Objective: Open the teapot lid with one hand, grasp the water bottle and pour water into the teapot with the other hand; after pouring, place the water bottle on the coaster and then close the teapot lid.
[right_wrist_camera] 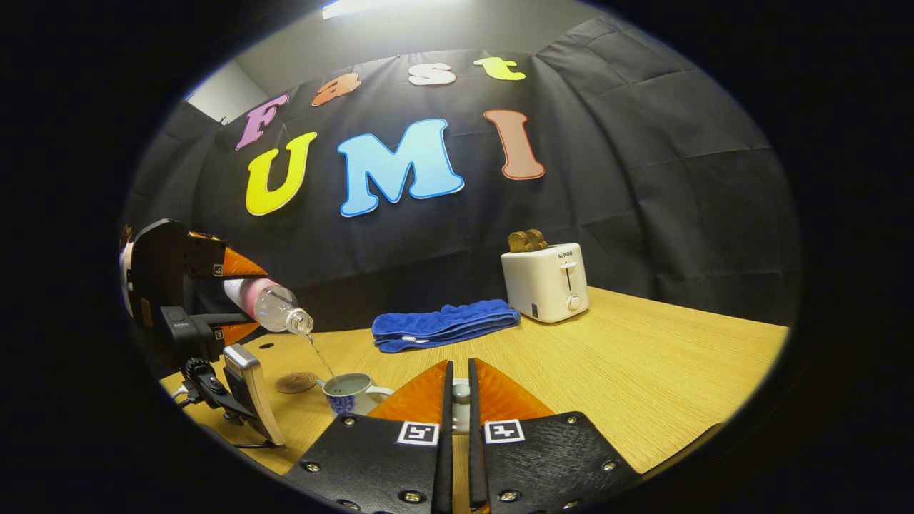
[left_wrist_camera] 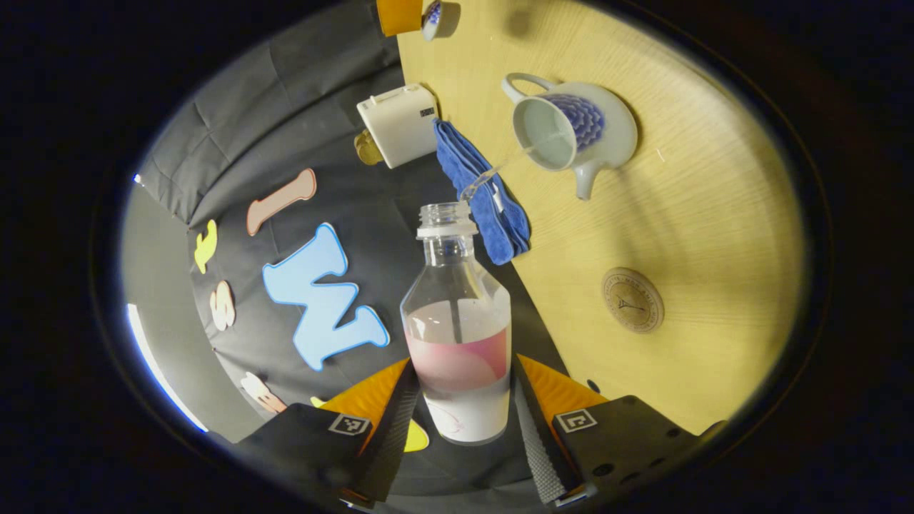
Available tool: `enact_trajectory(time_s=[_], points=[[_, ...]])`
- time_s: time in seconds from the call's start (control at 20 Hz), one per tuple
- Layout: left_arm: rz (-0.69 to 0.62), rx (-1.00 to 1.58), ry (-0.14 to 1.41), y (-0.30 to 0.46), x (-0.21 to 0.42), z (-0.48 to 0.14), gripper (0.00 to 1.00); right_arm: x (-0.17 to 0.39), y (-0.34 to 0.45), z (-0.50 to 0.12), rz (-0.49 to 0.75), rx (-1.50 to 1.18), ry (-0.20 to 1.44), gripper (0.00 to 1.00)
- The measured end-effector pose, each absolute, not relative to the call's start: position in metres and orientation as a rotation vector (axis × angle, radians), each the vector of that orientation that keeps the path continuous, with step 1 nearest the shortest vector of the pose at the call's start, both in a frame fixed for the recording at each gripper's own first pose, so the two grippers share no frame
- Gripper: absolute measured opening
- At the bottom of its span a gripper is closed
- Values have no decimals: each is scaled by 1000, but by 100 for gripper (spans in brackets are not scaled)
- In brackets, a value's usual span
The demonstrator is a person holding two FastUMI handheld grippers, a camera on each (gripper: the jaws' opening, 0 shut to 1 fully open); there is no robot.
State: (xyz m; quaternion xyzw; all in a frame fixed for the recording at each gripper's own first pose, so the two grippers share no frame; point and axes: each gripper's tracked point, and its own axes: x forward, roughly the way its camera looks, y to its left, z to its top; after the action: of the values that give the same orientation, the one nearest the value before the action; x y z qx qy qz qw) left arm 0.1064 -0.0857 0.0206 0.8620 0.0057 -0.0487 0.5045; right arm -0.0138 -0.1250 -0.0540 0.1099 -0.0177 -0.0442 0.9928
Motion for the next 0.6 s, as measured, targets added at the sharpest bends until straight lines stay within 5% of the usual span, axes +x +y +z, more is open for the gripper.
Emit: enact_trajectory(time_s=[0.6], points=[[-115,2137,-12,-96,106,29,84,-14,-124,-54,-79,233,-40,9]])
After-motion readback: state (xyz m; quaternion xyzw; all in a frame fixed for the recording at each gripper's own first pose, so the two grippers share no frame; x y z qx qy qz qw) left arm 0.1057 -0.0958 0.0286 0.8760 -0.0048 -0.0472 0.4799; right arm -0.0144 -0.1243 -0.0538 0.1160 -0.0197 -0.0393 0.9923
